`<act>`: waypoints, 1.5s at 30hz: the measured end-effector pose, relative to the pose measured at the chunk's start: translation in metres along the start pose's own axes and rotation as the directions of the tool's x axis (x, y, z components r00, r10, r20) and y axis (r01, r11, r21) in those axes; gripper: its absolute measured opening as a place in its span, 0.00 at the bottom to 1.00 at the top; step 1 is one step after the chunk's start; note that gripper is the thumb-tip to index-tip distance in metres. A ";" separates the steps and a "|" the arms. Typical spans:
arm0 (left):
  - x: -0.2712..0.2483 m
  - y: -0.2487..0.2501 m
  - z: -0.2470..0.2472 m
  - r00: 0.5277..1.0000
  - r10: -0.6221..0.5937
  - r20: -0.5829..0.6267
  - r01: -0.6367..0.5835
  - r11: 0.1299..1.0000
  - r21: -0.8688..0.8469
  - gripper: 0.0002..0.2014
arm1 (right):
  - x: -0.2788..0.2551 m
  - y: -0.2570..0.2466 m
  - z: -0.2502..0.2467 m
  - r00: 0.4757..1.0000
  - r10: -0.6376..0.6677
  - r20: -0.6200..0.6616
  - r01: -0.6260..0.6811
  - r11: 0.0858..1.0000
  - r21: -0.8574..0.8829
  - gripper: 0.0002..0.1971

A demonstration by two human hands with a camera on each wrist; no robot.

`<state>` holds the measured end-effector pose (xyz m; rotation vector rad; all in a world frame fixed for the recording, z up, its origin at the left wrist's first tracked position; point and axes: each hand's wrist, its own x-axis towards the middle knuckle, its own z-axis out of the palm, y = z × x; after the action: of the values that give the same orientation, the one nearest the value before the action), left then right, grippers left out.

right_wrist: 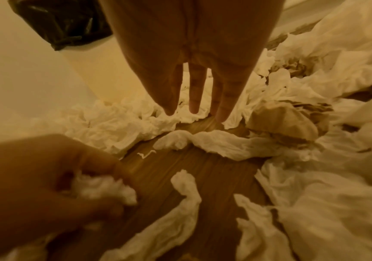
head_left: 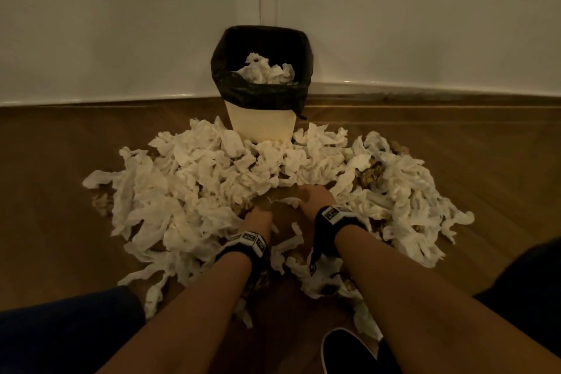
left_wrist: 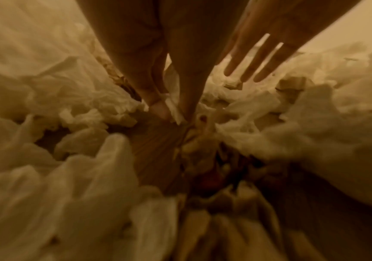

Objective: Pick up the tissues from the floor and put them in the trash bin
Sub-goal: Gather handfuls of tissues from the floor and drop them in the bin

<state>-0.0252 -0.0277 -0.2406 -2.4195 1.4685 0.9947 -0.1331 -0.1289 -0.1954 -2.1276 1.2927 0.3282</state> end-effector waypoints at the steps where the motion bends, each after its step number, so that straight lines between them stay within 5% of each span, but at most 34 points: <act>1: 0.003 0.000 -0.006 1.000 -0.008 0.005 0.009 0.999 -0.046 0.14 | 0.001 0.001 0.001 1.000 0.000 0.005 0.000 1.000 -0.020 0.19; 4: 0.008 -0.001 -0.024 0.996 -0.039 -0.077 0.023 0.979 -0.203 0.16 | -0.001 0.002 0.005 0.997 -0.045 0.059 0.054 0.983 -0.177 0.19; 10: 0.001 -0.002 -0.043 0.922 -0.078 -0.380 -0.076 0.924 -0.375 0.11 | -0.006 0.001 0.025 0.961 -0.095 0.261 0.160 0.957 -0.241 0.45; 13: -0.005 -0.004 -0.050 0.901 -0.109 -0.420 -0.119 0.869 -0.481 0.17 | -0.003 -0.003 0.032 0.957 -0.115 0.265 0.198 0.928 -0.314 0.50; 16: -0.006 -0.008 -0.052 0.894 -0.112 -0.435 -0.141 0.849 -0.510 0.14 | 0.005 -0.007 0.038 0.945 -0.118 0.306 0.245 0.874 -0.419 0.55; 21: -0.001 -0.019 -0.048 0.884 -0.118 -0.452 -0.171 0.818 -0.549 0.13 | 0.023 -0.021 0.043 0.898 -0.064 0.436 0.292 0.828 -0.479 0.50; 25: 0.003 -0.030 -0.041 0.886 -0.142 -0.440 -0.146 0.816 -0.559 0.14 | 0.020 -0.021 0.053 0.915 -0.138 0.378 0.328 0.801 -0.501 0.37; 30: 0.001 -0.034 -0.040 0.903 -0.145 -0.406 -0.113 0.830 -0.547 0.14 | 0.017 -0.022 0.053 0.940 -0.244 0.239 0.325 0.853 -0.408 0.21; 37: -0.005 -0.029 -0.048 0.932 -0.143 -0.332 -0.069 0.831 -0.552 0.19 | 0.011 -0.019 0.044 0.976 -0.155 0.154 0.196 0.932 -0.305 0.14; 43: -0.012 -0.027 -0.058 0.932 -0.185 -0.310 -0.139 0.609 -0.781 0.12 | 0.011 -0.021 0.012 0.998 0.027 -0.065 -0.018 0.992 0.125 0.14; 45: -0.016 -0.025 -0.065 0.929 -0.186 -0.321 -0.134 0.640 -0.757 0.16 | 0.011 -0.021 -0.003 0.993 0.075 -0.093 -0.040 0.941 0.335 0.15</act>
<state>0.0209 -0.0312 -0.1866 -3.3934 1.2276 1.4518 -0.1102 -0.1319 -0.1905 -1.8429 1.3638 0.0170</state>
